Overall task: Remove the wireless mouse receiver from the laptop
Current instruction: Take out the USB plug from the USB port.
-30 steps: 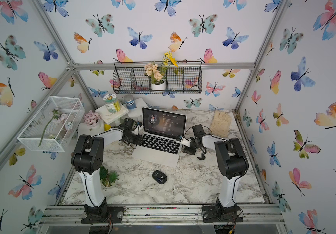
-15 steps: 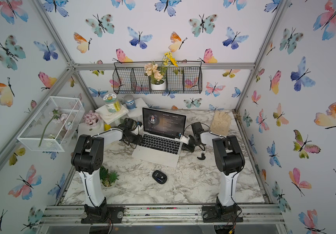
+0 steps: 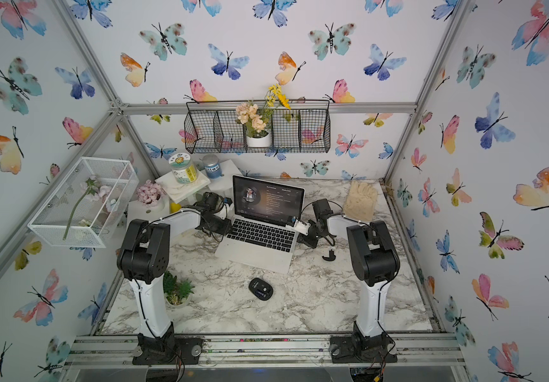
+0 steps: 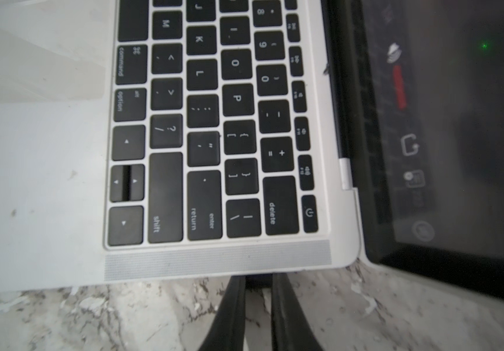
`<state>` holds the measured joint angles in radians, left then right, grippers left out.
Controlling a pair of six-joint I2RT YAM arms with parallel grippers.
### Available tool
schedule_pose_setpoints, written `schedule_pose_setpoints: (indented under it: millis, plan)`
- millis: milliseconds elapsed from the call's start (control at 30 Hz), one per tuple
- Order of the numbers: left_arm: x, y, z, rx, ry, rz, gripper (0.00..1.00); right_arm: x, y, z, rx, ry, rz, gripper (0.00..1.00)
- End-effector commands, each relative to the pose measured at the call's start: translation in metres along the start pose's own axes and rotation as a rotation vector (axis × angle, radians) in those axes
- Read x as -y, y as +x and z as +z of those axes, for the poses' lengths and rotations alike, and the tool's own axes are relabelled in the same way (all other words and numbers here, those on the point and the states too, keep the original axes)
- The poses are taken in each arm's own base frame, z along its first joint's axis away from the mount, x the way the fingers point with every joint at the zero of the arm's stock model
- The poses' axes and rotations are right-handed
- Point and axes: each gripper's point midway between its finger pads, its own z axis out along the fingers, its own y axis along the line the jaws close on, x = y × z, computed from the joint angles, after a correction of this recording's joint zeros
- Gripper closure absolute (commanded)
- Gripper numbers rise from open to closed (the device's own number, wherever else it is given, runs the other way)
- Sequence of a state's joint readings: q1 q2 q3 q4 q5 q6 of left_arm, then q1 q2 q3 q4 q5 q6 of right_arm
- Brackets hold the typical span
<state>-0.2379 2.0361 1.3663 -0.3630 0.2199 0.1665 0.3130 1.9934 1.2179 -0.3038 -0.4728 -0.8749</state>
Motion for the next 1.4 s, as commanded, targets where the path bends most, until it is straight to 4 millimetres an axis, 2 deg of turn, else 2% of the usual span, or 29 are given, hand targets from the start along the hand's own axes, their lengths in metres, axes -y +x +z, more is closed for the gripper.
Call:
schedule_pose_setpoints:
  millis: [0,367,533,633,967,1133,1233,1367]
  plan:
    - [0.004,0.058,0.029,-0.210,-0.003,-0.006,0.75,-0.011,-0.005,0.011,0.023,-0.011,-0.022,0.89]
    - [0.000,0.062,0.035,-0.269,-0.069,-0.008,0.77,-0.019,0.006,0.000,-0.007,0.042,-0.027,0.92]
    - [0.007,0.066,0.041,-0.290,-0.087,0.027,0.78,-0.021,0.008,-0.003,-0.005,0.053,-0.029,0.93]
    - [0.002,0.070,0.040,-0.311,-0.126,0.034,0.76,-0.021,0.008,-0.005,-0.006,0.063,-0.032,0.94]
    - [-0.010,0.081,0.042,-0.403,-0.220,0.037,0.74,-0.024,0.039,-0.015,-0.146,0.124,-0.032,0.95]
    - [-0.010,0.082,0.042,-0.414,-0.220,0.035,0.73,-0.024,0.044,-0.022,-0.172,0.148,-0.023,0.95]
    - [-0.010,0.082,0.042,-0.407,-0.214,0.029,0.72,-0.025,0.040,-0.027,-0.160,0.148,-0.016,0.95]
    - [0.000,0.075,0.040,-0.378,-0.154,0.008,0.60,-0.026,0.022,-0.041,-0.095,0.161,-0.015,0.95]
